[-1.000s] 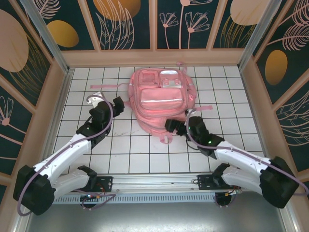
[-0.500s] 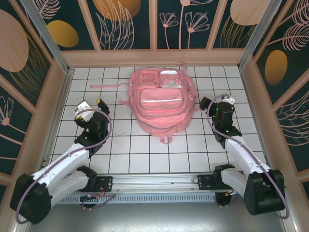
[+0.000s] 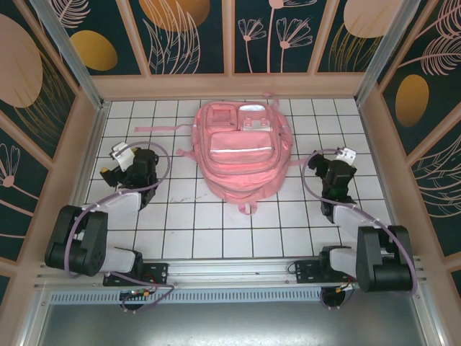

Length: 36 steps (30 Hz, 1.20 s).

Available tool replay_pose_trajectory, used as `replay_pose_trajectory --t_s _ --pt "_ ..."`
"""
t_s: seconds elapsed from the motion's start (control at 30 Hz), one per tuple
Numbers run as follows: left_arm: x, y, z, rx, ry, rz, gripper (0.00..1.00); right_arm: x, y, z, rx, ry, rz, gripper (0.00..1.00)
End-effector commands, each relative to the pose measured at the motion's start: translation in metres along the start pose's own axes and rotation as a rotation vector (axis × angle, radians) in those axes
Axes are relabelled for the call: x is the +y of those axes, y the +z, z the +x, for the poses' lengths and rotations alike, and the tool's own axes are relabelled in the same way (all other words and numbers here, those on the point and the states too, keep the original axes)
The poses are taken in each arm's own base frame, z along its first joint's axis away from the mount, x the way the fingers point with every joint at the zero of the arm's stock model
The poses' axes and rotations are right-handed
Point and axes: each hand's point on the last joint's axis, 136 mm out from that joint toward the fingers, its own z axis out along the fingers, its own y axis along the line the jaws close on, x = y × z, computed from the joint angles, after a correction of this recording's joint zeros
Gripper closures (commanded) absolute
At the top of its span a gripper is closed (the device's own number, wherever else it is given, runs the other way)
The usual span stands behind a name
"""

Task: Pack the student bag

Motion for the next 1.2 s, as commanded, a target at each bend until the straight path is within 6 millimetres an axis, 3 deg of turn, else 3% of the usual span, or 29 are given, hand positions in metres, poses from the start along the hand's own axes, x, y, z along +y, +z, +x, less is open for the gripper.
replay_pose_trajectory --t_s 0.0,0.1,0.2,0.27,0.37,0.47,0.57,0.87,1.17 --pt "-0.007 0.011 0.007 -0.021 -0.009 0.072 0.01 -0.004 0.007 -0.009 -0.091 -0.072 0.031 0.01" --pt "-0.020 0.007 -0.001 -0.085 -0.010 0.174 0.01 0.002 0.014 -0.009 -0.114 -0.107 0.009 0.01" --pt "-0.024 0.000 -0.007 -0.163 -0.046 0.282 0.01 0.009 0.008 -0.018 -0.200 -0.091 -0.063 0.01" --pt "-0.027 0.001 -0.005 -0.165 -0.049 0.310 0.01 0.008 0.012 -0.010 -0.191 -0.074 -0.101 0.01" --pt "-0.042 -0.001 -0.001 -0.148 -0.013 0.409 0.01 0.023 0.015 0.002 -0.144 -0.117 -0.213 0.01" --pt "-0.037 -0.011 -0.001 -0.182 -0.035 0.459 0.01 0.018 0.007 0.004 -0.179 -0.099 -0.214 0.01" --pt "-0.038 -0.021 0.000 -0.213 -0.036 0.534 0.01 0.018 0.011 0.004 -0.166 -0.097 -0.213 0.01" --pt "-0.037 -0.020 0.004 -0.217 -0.040 0.535 0.01 0.007 0.008 0.002 -0.190 -0.068 -0.145 0.01" --pt "-0.038 -0.019 0.005 -0.215 -0.038 0.535 0.01 0.008 0.009 0.002 -0.188 -0.072 -0.142 0.01"
